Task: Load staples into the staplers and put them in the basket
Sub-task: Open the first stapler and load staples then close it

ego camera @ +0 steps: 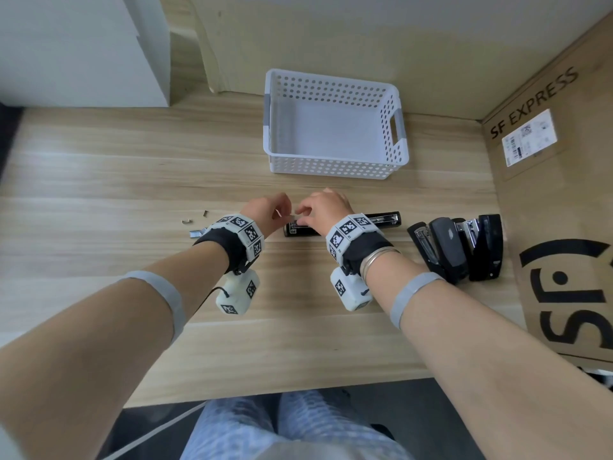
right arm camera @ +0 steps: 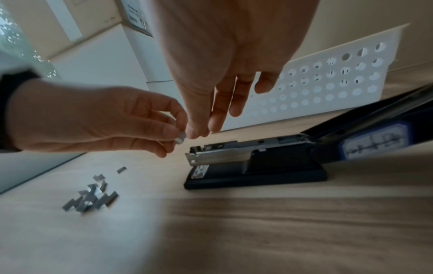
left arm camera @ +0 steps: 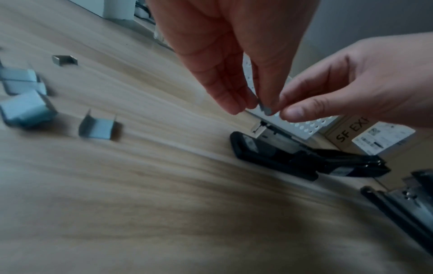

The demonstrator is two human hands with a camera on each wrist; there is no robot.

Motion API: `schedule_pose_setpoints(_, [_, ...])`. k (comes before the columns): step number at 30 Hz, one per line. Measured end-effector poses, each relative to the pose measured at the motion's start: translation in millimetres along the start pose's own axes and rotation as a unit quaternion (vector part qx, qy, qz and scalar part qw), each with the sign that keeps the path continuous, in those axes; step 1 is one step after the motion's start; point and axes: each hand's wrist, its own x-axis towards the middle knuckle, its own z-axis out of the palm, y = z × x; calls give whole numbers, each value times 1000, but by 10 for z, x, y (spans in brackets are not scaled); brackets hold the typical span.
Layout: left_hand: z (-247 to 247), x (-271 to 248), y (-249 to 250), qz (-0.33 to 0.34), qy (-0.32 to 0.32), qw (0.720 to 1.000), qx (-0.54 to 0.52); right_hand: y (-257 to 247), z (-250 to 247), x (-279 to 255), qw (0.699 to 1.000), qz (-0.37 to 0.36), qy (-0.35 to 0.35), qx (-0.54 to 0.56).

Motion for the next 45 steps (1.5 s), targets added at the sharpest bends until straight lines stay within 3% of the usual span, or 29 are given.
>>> schedule_pose_setpoints(4, [31, 13, 65, -9, 1, 999, -40, -35, -27, 1, 1000, -19, 11, -11])
schedule_pose_setpoints(15, [156, 14, 101, 48, -26, 998, 39, 177, -21, -41, 999, 27, 43, 3])
schedule_pose_setpoints(24, [201, 139, 211, 22, -51, 992, 112, 247, 13, -5, 999, 30, 26, 9])
schedule_pose_setpoints(32, [117, 164, 249, -35, -54, 996, 53, 245, -9, -11, 999, 0, 22, 50])
schedule_pose_setpoints(40, [57, 124, 166, -24, -30, 999, -32, 142, -35, -33, 985, 40, 16, 165])
schedule_pose_setpoints(45, [53, 82, 116, -23, -12, 997, -66, 97, -11, -41, 989, 30, 32, 144])
